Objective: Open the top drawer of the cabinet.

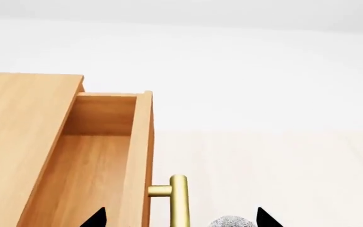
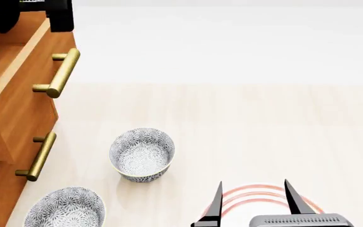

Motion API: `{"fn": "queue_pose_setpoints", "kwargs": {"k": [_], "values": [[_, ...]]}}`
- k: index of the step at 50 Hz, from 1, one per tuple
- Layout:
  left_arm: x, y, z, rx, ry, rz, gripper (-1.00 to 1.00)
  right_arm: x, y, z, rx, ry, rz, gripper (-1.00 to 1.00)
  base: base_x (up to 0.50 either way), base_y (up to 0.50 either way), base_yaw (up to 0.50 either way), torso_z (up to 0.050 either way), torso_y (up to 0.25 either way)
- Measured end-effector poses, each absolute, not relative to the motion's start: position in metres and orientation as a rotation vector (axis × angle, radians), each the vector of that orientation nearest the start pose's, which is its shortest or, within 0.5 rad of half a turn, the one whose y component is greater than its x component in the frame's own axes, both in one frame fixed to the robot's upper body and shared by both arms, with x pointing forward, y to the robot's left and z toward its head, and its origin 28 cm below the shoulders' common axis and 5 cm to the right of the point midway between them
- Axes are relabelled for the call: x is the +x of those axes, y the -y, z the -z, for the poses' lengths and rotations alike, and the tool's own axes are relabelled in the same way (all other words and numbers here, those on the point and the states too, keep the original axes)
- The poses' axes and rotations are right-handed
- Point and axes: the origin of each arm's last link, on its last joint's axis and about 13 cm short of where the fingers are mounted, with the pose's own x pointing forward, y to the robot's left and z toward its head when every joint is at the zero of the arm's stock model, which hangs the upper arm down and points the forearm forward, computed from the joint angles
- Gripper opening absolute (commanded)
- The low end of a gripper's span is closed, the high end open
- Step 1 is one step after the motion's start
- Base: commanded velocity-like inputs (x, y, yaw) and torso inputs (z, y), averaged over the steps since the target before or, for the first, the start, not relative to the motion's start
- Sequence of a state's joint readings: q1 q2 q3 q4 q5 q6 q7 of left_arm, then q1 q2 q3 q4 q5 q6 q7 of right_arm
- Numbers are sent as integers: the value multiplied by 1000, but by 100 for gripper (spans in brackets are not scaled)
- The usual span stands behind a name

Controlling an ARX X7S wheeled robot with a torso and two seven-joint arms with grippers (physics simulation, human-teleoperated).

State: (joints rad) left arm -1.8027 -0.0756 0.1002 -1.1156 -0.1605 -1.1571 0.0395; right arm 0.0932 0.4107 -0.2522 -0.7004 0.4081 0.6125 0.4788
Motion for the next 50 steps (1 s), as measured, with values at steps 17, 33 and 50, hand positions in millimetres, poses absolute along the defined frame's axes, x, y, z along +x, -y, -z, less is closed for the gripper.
{"fn": "queue_pose_setpoints", "kwargs": {"k": [17, 33, 50], "values": [[404, -233, -330, -66, -522, 35, 100, 188, 99, -122, -84, 53, -13, 100, 0, 0, 0, 0, 0], [409, -238, -304, -59, -559, 11, 100, 188, 99, -119, -86, 46, -15, 100, 0, 0, 0, 0, 0], [410, -235, -291, -107, -585, 39, 100, 189, 100, -114, -84, 29, -12, 100, 0, 0, 0, 0, 0]]}}
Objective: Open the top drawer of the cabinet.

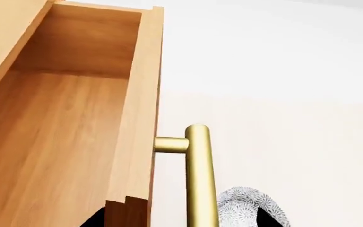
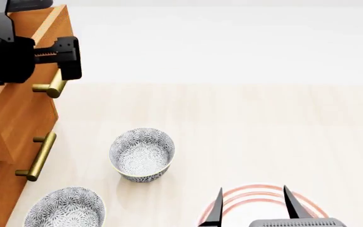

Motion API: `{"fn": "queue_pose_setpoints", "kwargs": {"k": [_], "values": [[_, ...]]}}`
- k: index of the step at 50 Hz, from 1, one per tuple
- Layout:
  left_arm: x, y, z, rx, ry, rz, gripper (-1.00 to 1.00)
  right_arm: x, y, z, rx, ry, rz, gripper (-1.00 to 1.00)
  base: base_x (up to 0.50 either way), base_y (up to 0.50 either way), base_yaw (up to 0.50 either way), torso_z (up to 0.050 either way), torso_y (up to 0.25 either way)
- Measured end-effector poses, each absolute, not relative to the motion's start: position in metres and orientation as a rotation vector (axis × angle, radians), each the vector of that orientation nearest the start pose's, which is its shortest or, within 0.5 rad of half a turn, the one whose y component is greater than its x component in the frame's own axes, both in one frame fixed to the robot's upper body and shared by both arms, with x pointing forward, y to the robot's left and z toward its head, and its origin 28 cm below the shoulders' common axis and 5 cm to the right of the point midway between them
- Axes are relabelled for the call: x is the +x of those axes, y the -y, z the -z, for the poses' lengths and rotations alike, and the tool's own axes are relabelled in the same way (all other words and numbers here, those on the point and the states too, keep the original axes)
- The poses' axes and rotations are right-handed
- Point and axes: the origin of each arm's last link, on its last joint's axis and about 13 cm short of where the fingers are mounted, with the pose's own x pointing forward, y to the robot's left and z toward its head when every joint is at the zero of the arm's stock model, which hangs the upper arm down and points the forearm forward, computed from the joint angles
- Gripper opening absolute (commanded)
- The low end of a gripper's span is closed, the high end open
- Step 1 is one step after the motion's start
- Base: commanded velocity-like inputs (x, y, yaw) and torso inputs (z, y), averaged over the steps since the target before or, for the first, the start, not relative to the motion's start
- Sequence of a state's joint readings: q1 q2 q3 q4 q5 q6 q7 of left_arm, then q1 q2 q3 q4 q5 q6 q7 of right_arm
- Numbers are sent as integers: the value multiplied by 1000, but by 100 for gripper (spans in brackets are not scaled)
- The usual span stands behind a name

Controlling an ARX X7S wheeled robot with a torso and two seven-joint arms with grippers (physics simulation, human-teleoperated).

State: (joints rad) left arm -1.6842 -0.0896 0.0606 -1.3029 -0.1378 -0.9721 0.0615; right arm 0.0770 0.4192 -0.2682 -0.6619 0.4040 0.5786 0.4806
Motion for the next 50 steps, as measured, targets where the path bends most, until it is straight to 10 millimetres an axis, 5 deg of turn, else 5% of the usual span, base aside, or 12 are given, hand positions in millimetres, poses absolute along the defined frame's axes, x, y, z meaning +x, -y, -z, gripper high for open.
{"fn": "queue_pose_setpoints", "kwargs": {"k": [50], "values": [[407, -180, -288, -33, -578, 100, 100, 185, 101, -108, -81, 15, -21, 100, 0, 0, 0, 0, 0]]}}
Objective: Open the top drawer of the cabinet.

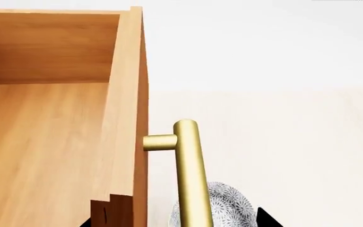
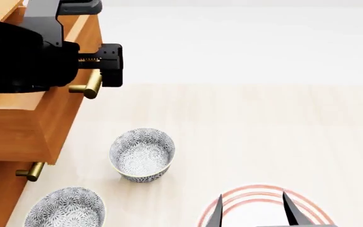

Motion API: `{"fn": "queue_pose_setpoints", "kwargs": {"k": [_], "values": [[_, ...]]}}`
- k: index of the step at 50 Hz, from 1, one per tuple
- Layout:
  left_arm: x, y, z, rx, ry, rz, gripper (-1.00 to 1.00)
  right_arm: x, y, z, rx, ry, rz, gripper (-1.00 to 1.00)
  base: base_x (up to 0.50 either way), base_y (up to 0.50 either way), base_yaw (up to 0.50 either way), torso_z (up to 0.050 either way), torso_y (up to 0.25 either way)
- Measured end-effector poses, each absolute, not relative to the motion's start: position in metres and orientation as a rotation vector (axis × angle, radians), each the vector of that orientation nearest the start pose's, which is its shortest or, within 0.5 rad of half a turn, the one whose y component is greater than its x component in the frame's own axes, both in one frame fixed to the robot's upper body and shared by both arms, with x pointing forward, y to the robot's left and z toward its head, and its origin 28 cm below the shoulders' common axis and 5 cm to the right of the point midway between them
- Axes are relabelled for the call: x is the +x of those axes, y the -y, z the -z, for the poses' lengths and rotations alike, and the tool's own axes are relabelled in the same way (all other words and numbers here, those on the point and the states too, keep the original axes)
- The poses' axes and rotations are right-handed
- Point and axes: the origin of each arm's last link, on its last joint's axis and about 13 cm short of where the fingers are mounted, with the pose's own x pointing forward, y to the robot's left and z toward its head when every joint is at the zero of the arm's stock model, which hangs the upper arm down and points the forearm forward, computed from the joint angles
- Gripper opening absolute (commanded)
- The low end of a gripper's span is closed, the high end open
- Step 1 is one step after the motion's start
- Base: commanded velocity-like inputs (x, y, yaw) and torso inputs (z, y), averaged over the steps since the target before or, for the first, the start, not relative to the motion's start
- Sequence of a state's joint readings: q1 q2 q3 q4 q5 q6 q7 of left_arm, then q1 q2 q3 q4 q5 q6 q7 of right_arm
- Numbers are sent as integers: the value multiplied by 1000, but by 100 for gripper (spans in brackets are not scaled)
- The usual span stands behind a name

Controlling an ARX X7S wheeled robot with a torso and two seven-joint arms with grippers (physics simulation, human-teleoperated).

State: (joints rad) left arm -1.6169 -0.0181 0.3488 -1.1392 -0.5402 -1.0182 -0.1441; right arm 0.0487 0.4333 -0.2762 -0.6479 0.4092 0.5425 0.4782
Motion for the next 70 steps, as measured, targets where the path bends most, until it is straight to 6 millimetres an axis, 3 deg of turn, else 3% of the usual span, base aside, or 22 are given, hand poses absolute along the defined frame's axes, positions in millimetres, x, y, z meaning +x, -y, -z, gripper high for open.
{"fn": "queue_pose_setpoints", "kwargs": {"k": [16, 70], "values": [[403, -152, -286, -4, -562, 158, 100, 185, 104, -105, -76, 9, -15, 100, 0, 0, 0, 0, 0], [397, -121, -282, -43, -516, 161, 100, 181, 104, -99, -74, -6, -23, 100, 0, 0, 3, 0, 0]]}}
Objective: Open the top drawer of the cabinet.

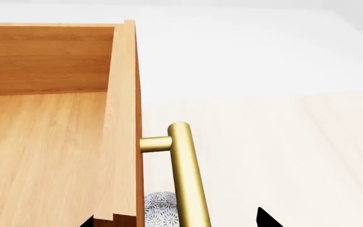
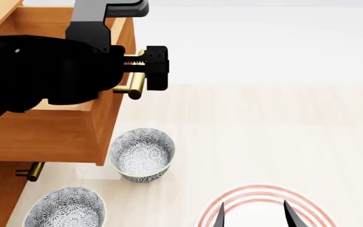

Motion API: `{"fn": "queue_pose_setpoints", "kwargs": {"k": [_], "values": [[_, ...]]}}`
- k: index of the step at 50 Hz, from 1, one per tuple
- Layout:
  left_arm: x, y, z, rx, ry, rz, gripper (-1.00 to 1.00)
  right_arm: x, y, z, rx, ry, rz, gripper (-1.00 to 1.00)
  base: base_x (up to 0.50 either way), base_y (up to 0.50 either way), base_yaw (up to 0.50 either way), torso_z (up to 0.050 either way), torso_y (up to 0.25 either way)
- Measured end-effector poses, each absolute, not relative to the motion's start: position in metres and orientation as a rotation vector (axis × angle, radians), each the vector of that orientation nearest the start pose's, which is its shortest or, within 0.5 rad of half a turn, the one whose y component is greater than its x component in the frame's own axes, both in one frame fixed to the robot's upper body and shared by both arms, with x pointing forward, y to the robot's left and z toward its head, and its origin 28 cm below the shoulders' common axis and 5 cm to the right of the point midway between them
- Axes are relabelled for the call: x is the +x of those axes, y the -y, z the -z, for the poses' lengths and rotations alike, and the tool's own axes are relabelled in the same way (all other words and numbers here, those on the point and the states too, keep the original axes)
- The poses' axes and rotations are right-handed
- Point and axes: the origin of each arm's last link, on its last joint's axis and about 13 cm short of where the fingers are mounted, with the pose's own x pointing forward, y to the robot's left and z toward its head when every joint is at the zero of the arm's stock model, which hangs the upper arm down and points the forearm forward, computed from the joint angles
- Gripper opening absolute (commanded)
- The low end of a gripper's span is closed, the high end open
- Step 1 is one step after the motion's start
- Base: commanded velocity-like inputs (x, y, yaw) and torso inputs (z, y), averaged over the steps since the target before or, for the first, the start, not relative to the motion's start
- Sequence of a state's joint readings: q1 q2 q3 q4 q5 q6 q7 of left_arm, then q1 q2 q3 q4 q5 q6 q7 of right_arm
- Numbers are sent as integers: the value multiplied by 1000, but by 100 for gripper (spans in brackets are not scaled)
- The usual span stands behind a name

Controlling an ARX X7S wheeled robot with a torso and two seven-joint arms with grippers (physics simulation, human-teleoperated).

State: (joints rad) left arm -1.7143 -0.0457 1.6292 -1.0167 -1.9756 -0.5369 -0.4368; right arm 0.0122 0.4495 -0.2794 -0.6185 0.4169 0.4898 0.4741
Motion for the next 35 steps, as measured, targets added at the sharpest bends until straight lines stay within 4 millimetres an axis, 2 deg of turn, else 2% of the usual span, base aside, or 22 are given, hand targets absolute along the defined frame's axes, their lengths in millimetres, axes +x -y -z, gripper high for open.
{"fn": "queue_pose_setpoints", "kwargs": {"k": [35], "values": [[392, -116, -283, -62, -529, 149, 100, 178, 106, -101, -64, 2, -17, 100, 0, 0, 0, 0, 0]]}}
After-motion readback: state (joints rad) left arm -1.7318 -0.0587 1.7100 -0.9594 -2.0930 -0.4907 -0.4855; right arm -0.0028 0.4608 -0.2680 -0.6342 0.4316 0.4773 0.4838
